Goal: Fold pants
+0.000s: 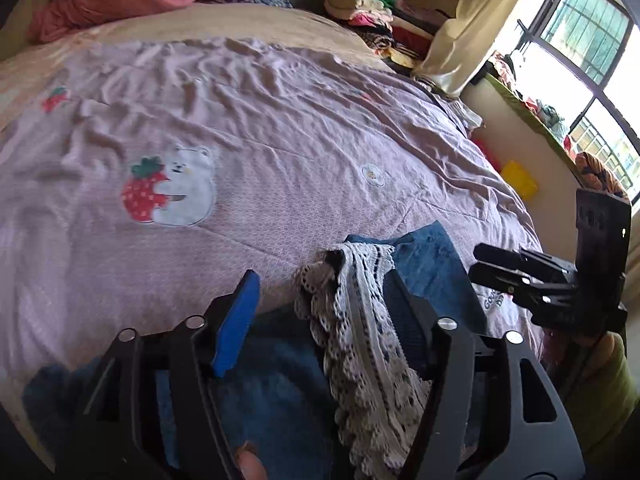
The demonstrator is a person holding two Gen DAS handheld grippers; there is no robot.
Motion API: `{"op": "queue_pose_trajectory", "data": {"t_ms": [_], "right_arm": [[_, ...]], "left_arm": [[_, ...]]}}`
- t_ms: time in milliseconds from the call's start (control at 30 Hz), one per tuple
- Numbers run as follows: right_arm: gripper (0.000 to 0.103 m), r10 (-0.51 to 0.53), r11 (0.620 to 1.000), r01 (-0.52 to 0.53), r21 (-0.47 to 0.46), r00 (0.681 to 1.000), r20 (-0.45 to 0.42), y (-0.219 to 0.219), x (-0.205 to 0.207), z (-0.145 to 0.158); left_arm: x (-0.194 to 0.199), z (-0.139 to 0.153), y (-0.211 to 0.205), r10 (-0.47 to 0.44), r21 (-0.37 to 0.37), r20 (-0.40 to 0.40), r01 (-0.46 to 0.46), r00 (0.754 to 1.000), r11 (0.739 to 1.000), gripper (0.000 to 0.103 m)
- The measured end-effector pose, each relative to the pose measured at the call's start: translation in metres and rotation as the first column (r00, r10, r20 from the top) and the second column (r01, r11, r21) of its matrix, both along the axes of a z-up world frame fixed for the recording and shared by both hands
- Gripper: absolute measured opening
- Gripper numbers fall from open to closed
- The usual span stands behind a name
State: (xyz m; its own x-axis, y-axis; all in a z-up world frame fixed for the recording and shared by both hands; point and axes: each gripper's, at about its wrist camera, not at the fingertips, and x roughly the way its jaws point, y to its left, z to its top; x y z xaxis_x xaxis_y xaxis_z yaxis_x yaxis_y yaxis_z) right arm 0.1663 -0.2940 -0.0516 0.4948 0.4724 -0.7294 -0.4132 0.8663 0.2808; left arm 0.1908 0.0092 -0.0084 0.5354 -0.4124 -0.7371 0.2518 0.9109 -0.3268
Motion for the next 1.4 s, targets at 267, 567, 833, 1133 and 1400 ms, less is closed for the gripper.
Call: {"op": "queue_pose_trajectory", "data": {"t_ms": [267, 567, 833, 1133, 1400], "right_arm": [[0.061, 0.009, 1.0, -0.009, -0.001, 1.0, 0.019, -0.007, -0.049, 0.005], [0.065, 0.038, 0.998, -0.038, 0.044, 0.999, -0.005, -0.007, -0.088, -0.001], [0.065, 0.033, 0.998, -0.03, 0.046, 0.997, -0.066, -0.01, -0.103, -0.019], [0.02, 0.097, 0.994, -0.092, 0.061, 0.99, -0.101, -0.002, -0.111, -0.033], [0.022, 0.05, 0.998, -0.053, -0.021, 0.991, -0.121, -0.005, -0.115, -0.048]], "left_arm": [[-0.062, 0.018, -0.009, -0.011, -0.013, 0.043, 0.012, 0.999, 1.0, 0.071], [-0.101, -0.006, -0.011, 0.028, -0.029, -0.038, -0.029, 0.999, 0.999, 0.071], [-0.121, -0.034, -0.02, 0.052, -0.043, -0.144, -0.059, 0.988, 0.997, 0.071], [-0.134, -0.045, -0.042, 0.023, 0.064, -0.163, -0.012, 0.986, 0.998, 0.01], [-0.141, -0.054, -0.04, 0.037, 0.102, -0.158, -0.021, 0.987, 0.995, 0.013]]}}
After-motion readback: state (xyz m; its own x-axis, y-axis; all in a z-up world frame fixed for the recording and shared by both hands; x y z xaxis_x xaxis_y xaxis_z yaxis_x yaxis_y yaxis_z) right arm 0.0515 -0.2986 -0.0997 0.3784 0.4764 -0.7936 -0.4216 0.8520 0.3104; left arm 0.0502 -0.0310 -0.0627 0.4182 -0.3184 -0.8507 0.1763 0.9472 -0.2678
